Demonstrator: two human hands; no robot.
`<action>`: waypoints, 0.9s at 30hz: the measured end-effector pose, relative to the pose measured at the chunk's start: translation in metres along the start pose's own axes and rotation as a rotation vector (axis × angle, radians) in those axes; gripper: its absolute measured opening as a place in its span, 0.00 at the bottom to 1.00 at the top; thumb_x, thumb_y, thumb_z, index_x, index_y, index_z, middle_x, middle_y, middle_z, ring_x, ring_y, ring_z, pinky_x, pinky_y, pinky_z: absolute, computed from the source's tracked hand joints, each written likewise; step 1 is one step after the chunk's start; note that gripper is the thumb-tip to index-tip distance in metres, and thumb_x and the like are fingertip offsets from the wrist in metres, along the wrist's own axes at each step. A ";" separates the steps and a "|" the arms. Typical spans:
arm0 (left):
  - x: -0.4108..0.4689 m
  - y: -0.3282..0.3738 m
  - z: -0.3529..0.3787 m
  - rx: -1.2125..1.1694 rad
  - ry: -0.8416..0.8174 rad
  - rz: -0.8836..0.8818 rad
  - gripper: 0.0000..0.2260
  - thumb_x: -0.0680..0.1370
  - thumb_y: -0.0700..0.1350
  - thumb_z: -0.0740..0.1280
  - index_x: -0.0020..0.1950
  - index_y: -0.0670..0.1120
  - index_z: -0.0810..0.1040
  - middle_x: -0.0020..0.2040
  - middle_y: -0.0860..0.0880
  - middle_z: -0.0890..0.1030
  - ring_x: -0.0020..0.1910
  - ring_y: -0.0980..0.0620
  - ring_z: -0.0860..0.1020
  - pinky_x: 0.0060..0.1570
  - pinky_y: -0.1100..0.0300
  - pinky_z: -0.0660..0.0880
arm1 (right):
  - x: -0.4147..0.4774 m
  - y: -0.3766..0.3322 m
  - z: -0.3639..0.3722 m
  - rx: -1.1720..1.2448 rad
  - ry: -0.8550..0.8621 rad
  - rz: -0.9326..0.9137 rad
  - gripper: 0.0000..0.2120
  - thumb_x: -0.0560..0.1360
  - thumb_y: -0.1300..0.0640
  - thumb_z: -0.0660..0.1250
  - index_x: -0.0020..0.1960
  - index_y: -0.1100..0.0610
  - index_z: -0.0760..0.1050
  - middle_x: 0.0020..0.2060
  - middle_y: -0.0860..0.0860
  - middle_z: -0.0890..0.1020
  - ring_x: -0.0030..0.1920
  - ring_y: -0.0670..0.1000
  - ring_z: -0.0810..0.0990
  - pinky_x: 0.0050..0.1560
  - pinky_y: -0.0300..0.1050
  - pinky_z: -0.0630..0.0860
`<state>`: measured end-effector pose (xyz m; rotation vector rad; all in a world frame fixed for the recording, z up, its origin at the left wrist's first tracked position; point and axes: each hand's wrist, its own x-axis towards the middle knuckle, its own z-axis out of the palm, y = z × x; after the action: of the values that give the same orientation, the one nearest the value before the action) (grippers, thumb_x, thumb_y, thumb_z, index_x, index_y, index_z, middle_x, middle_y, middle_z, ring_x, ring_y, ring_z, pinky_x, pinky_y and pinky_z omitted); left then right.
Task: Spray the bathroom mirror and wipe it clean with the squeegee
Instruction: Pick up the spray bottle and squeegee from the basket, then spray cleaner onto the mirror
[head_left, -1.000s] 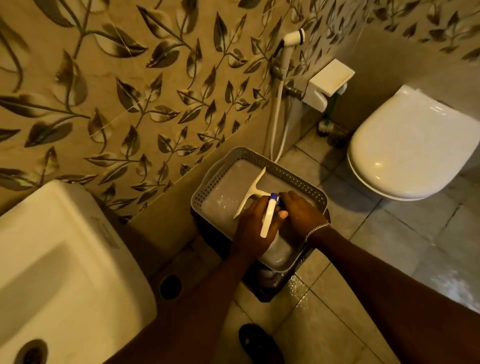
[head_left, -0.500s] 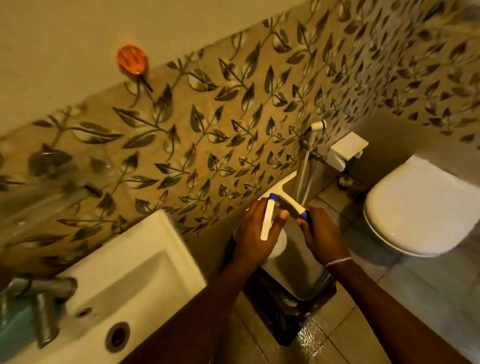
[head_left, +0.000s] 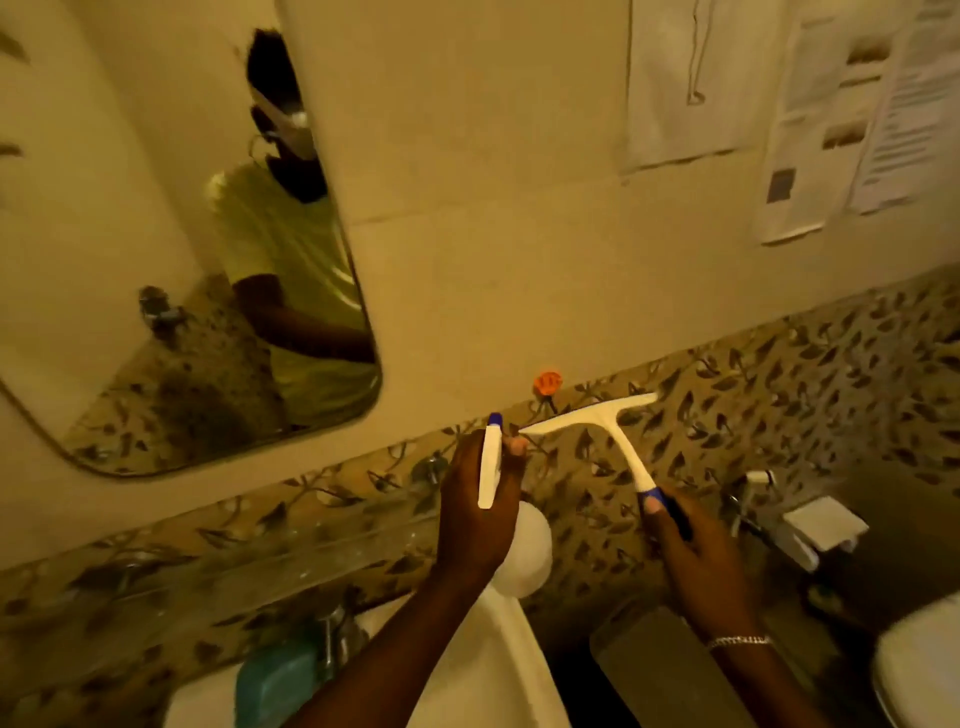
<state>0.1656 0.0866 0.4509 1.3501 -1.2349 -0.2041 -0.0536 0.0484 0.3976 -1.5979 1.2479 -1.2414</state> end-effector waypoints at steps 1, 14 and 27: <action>0.009 0.008 -0.021 0.005 0.047 0.010 0.03 0.82 0.58 0.64 0.51 0.68 0.75 0.47 0.60 0.81 0.49 0.64 0.80 0.47 0.73 0.73 | -0.001 -0.021 0.008 0.055 -0.010 -0.018 0.13 0.81 0.47 0.64 0.61 0.49 0.81 0.41 0.53 0.84 0.42 0.52 0.83 0.39 0.43 0.76; 0.088 0.103 -0.287 0.044 0.576 0.093 0.17 0.79 0.60 0.64 0.55 0.50 0.82 0.43 0.52 0.84 0.48 0.50 0.84 0.45 0.58 0.80 | -0.031 -0.238 0.108 0.514 -0.365 -0.205 0.09 0.79 0.45 0.65 0.55 0.46 0.80 0.37 0.58 0.82 0.25 0.53 0.74 0.23 0.42 0.69; 0.126 0.157 -0.360 0.139 0.524 0.241 0.05 0.80 0.51 0.71 0.51 0.51 0.83 0.36 0.52 0.83 0.37 0.58 0.83 0.37 0.62 0.81 | -0.047 -0.293 0.147 0.614 -0.356 -0.297 0.10 0.81 0.47 0.63 0.57 0.49 0.79 0.37 0.57 0.82 0.25 0.52 0.71 0.23 0.42 0.67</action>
<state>0.4066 0.2623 0.7353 1.2520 -0.9614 0.3911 0.1585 0.1650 0.6238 -1.4721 0.3584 -1.2821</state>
